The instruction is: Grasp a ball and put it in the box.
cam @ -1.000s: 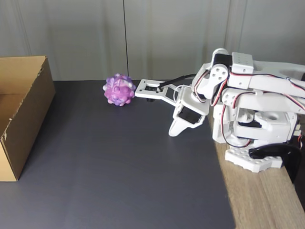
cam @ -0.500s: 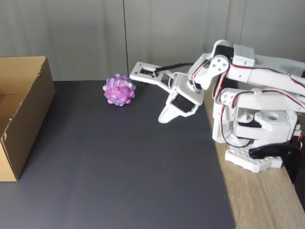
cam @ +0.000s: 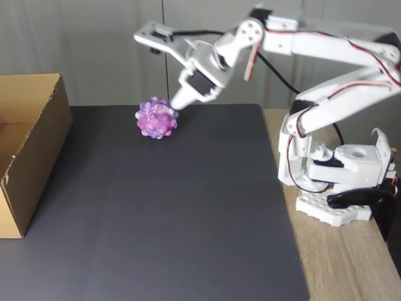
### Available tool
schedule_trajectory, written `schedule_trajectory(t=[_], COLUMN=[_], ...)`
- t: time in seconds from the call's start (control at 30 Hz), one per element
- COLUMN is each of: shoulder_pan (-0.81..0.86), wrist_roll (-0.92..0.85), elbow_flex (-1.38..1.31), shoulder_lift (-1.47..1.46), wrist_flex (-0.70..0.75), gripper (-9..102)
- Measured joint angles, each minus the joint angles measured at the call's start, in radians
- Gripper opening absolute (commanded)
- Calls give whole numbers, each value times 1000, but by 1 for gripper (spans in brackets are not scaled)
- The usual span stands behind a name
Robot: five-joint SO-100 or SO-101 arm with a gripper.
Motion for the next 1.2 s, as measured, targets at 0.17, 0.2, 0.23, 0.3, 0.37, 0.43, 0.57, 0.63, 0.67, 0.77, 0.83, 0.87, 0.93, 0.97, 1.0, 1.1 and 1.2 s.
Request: schedule_trajectory(t=[0.17,0.2,0.23,0.3,0.37,0.43,0.57,0.63,0.67,0.77,0.83,0.87,0.93,0.97,1.0,1.1,1.2], shoulder_pan=[75,86,94,124,160,190,218,233,244,250,247,247,249,249,247,244,227], wrist_roll=[18,23,29,32,38,49,64,67,69,69,69,69,69,69,69,75,77], elbow_flex=[-129,-143,-152,-169,-179,-183,-184,-193,-196,-199,-199,-199,-199,-199,-199,-199,-199], shoulder_lift=[-167,-198,-224,-270,-308,-339,-385,-400,-408,-423,-437,-443,-457,-462,-466,-474,-483], wrist_flex=[-61,-78,-98,-135,-170,-207,-270,-288,-298,-308,-308,-308,-308,-308,-308,-308,-310], gripper=[0,1,2,6,11,16,26,30,31,33,34,34,35,35,35,37,41])
